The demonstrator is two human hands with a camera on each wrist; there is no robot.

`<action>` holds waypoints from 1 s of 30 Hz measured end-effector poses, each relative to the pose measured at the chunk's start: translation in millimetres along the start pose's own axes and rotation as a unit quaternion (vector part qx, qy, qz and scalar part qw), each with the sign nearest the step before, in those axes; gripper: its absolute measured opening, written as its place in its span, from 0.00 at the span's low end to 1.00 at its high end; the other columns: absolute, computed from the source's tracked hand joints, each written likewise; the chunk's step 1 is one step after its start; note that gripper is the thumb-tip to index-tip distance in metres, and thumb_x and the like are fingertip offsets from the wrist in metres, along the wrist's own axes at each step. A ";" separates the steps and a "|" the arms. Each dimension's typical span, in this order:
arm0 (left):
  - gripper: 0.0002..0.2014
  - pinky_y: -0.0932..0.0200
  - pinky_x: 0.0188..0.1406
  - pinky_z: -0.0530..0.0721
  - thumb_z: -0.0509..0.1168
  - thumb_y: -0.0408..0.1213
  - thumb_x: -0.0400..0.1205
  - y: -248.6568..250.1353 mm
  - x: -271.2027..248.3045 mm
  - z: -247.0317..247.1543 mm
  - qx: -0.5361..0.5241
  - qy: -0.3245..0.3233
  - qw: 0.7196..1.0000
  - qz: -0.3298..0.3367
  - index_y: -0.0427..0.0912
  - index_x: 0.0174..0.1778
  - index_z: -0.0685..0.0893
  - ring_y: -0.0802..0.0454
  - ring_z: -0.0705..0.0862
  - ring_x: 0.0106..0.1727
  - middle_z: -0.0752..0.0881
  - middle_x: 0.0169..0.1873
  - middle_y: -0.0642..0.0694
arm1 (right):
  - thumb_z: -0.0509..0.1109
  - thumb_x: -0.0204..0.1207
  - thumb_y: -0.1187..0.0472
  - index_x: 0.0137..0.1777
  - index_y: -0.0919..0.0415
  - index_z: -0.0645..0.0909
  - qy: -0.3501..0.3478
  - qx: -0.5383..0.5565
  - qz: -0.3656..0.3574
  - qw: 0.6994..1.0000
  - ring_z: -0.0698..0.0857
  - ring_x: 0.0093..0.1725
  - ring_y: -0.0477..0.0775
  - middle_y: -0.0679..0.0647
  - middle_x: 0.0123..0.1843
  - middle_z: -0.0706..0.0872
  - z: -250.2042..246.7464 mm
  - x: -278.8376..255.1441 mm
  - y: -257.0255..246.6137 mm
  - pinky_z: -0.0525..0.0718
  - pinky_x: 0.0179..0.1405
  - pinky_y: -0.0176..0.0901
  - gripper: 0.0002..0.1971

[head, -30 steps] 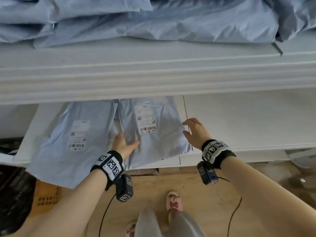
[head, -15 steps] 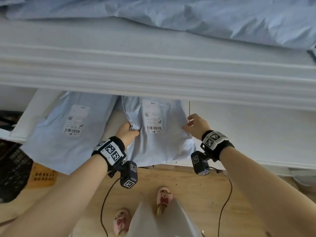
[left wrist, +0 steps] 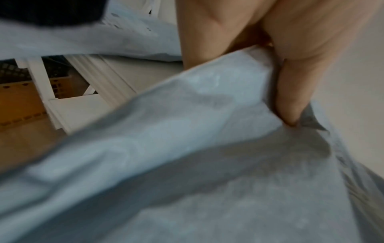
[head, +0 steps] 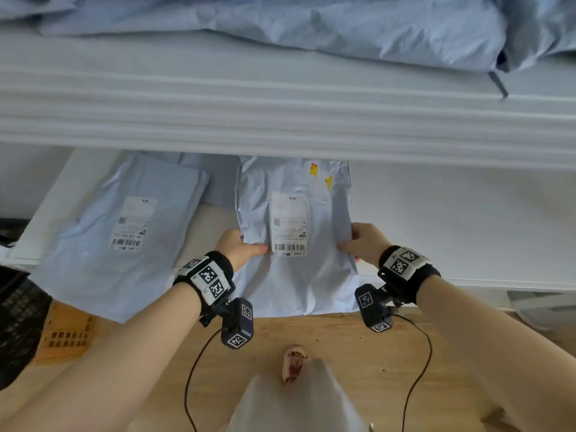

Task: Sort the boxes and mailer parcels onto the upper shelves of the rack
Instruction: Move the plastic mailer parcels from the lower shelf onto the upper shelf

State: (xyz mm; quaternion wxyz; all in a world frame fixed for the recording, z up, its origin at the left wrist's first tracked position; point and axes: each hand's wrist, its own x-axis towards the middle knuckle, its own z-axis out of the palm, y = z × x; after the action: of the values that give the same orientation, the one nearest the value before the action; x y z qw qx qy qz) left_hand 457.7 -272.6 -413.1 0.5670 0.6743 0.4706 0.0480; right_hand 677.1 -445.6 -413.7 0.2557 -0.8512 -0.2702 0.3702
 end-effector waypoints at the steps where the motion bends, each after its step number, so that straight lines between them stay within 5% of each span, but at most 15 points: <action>1: 0.10 0.70 0.35 0.76 0.78 0.33 0.71 0.4 -3.5 -2.3 0.001 -0.005 1.000 0.008 0.51 0.40 0.85 0.61 0.87 0.42 0.88 0.36 0.60 | 0.71 0.73 0.66 0.56 0.65 0.85 0.004 0.013 -0.001 1.000 0.88 0.47 0.62 0.61 0.48 0.89 -0.2 -8.8 0.5 0.89 0.47 0.53 0.12; 10: 0.12 0.76 0.29 0.78 0.77 0.28 0.71 -18.7 -69.2 -47.3 0.039 -0.057 0.995 0.078 0.51 0.37 0.86 0.69 0.86 0.33 0.89 0.29 0.61 | 0.75 0.70 0.68 0.60 0.68 0.84 0.039 0.052 -0.004 0.998 0.87 0.52 0.60 0.59 0.53 0.89 24.4 -106.1 -10.7 0.86 0.56 0.54 0.18; 15: 0.13 0.58 0.53 0.82 0.78 0.28 0.70 -35.3 -118.6 -83.0 0.091 -0.082 0.987 0.102 0.41 0.48 0.88 0.52 0.87 0.49 0.90 0.46 0.47 | 0.77 0.69 0.64 0.53 0.61 0.85 0.060 0.021 -0.030 0.998 0.86 0.43 0.49 0.47 0.42 0.87 54.3 -167.5 -25.0 0.82 0.40 0.37 0.12; 18: 0.15 0.56 0.56 0.82 0.78 0.27 0.69 -42.7 -146.6 -99.9 0.125 -0.089 0.978 0.139 0.38 0.50 0.88 0.48 0.87 0.52 0.90 0.47 0.45 | 0.75 0.70 0.65 0.42 0.54 0.84 0.075 0.026 -0.051 0.996 0.84 0.38 0.38 0.42 0.38 0.87 70.9 -203.2 -34.6 0.81 0.32 0.27 0.05; 23: 0.10 0.50 0.48 0.84 0.79 0.30 0.69 -33.5 -189.1 -118.4 0.155 -0.072 0.967 0.190 0.28 0.39 0.87 0.45 0.88 0.43 0.90 0.38 0.38 | 0.73 0.71 0.67 0.50 0.64 0.86 0.118 0.022 -0.087 0.989 0.88 0.46 0.53 0.54 0.46 0.90 78.3 -257.2 -55.4 0.87 0.49 0.49 0.08; 26: 0.13 0.60 0.32 0.80 0.79 0.31 0.70 -9.9 -208.8 -132.7 0.144 -0.048 0.958 0.244 0.41 0.23 0.84 0.62 0.84 0.29 0.87 0.23 0.52 | 0.73 0.72 0.67 0.52 0.63 0.86 0.153 0.028 -0.122 0.980 0.88 0.48 0.53 0.54 0.47 0.91 58.7 -284.5 -75.0 0.87 0.51 0.50 0.09; 30: 0.07 0.64 0.46 0.84 0.78 0.32 0.71 36.7 -230.0 -156.7 0.103 -0.034 0.942 0.317 0.48 0.38 0.90 0.63 0.88 0.43 0.92 0.38 0.55 | 0.74 0.70 0.71 0.51 0.65 0.86 0.233 0.048 -0.187 0.953 0.89 0.51 0.59 0.57 0.47 0.91 19.5 -322.3 -110.9 0.86 0.53 0.59 0.10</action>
State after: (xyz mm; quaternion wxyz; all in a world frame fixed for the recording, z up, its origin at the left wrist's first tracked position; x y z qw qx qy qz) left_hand 258.2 -315.2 -220.2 0.4653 0.8447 0.2152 0.1539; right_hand 445.2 -570.0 -196.2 0.4169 -0.8347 -0.3392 0.1197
